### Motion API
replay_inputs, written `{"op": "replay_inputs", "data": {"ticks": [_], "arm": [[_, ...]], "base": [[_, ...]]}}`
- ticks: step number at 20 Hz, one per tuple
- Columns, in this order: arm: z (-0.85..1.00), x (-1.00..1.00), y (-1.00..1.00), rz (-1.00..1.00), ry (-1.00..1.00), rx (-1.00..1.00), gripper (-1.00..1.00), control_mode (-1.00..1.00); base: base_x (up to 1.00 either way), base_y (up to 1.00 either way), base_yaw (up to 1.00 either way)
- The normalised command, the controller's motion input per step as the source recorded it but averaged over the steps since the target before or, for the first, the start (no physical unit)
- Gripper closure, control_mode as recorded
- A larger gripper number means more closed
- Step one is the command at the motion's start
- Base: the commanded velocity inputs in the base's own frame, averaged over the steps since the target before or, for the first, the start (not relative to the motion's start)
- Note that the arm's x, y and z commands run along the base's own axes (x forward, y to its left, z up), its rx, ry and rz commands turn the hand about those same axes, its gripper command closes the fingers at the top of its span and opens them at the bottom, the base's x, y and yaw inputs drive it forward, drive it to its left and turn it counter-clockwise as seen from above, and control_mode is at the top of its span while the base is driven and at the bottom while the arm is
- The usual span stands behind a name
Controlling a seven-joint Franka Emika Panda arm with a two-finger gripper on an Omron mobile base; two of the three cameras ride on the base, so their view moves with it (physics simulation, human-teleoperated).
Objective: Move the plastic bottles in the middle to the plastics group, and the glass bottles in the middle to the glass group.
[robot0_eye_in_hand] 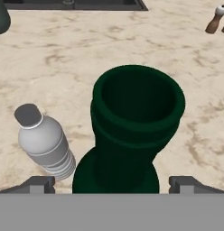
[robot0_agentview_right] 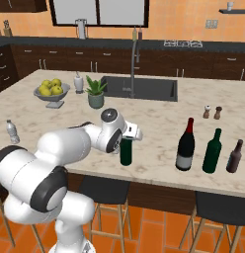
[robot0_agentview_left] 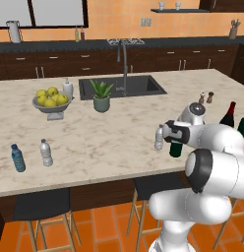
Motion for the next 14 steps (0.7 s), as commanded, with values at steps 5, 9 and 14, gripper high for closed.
{"op": "replay_inputs", "data": {"ticks": [5,9,14], "arm": [[0.00,0.01,0.00,0.00,0.00,0.00,1.00,-1.00],[0.00,0.00,0.00,0.00,0.00,0.00,1.00,-1.00],[0.01,0.00,-0.04,0.00,-0.01,0.00,1.00,-1.00]], "base": [[0.00,0.00,0.00],[0.00,0.00,0.00],[0.00,0.00,0.00]]}}
